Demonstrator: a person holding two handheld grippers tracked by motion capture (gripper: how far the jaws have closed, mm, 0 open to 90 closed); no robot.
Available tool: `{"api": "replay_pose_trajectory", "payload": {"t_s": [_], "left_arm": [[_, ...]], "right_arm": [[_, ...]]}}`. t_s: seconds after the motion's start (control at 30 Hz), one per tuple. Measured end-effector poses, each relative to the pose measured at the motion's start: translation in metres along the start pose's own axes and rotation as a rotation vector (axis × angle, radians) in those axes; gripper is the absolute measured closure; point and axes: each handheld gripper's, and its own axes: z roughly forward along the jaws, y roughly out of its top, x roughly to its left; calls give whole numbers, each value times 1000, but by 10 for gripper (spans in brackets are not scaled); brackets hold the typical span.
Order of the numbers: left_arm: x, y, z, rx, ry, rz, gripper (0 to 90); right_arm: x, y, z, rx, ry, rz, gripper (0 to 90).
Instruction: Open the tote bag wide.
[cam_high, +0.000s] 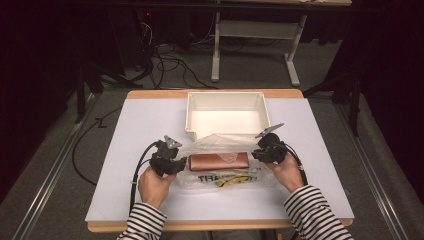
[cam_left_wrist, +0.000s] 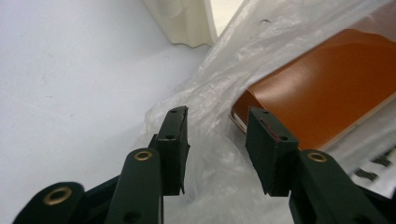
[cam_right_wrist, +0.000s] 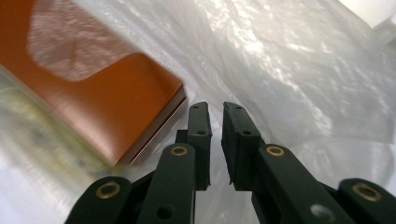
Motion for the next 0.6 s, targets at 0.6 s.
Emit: {"api": "replay_pose_trajectory", "payload": {"t_s": [0.6], "left_arm": [[13,-12,43,118,98,10,830]], "right_arm": [[-27,-10,28,74,-26,84,881]]}}
